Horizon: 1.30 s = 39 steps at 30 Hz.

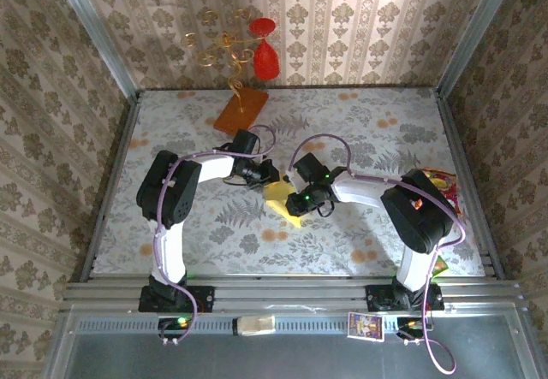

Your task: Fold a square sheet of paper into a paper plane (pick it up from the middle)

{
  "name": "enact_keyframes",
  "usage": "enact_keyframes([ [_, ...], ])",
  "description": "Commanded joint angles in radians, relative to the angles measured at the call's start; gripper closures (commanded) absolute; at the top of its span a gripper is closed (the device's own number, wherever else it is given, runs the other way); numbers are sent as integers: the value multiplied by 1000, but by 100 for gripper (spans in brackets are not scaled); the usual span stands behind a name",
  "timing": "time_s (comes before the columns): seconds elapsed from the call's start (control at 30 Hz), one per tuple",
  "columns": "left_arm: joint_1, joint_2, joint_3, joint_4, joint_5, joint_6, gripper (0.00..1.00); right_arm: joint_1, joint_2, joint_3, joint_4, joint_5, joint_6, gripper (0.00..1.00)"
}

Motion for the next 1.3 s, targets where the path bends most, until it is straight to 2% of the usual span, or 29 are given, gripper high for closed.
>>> enact_keyframes([
  [0.0, -6, 36, 9, -53, 1, 21, 88, -3, 15, 25, -27, 27, -15, 84],
  [1.27, -10, 32, 7, -56, -1, 21, 88, -3, 54, 25, -43, 54, -26, 82],
])
